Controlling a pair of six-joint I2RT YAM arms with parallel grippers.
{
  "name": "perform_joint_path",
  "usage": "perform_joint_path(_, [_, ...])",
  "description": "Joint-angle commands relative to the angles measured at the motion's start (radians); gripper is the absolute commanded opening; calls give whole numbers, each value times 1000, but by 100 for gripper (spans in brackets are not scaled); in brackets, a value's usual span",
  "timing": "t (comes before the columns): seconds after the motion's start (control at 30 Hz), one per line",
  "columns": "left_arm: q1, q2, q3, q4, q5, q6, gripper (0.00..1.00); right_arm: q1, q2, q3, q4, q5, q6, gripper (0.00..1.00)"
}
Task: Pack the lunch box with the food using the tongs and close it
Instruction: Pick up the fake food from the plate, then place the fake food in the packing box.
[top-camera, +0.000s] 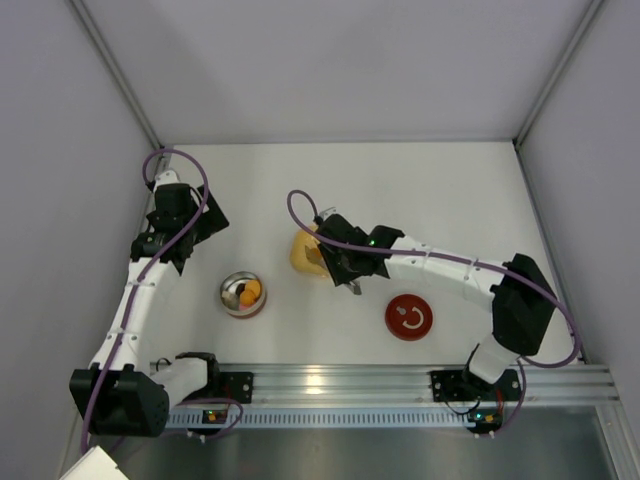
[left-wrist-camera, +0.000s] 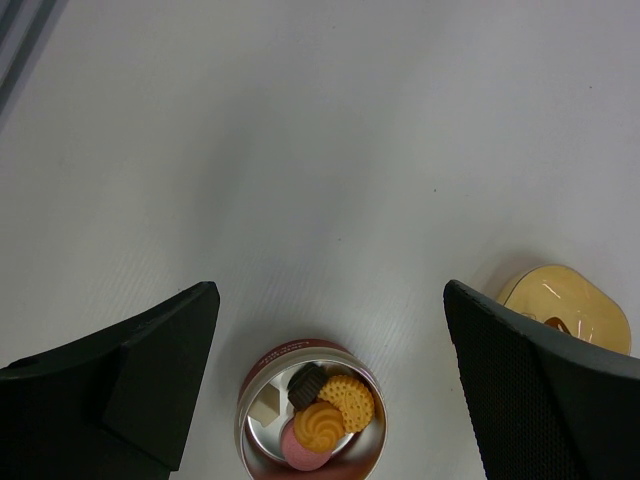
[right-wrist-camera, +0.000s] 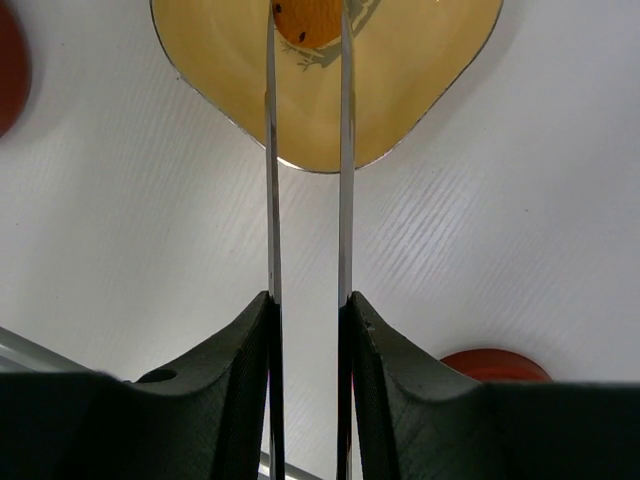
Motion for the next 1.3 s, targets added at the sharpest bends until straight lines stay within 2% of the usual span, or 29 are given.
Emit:
perform_joint_path(0.0, [9,-4,2,45,-5,8,99,-17,-68,28,22,44,-11,31])
perform_joint_path(0.63, [9,-1,2,45,-4,9,99,15,-161,110,-13,34,-18,31])
perform_joint_path(1.03, [9,-1,1,45,0,9,99,240,-66,239,17,-43,-8,31])
perform_joint_path(1.27, [9,-4,1,43,1,8,99,316,24,303,26,-78,-9,32])
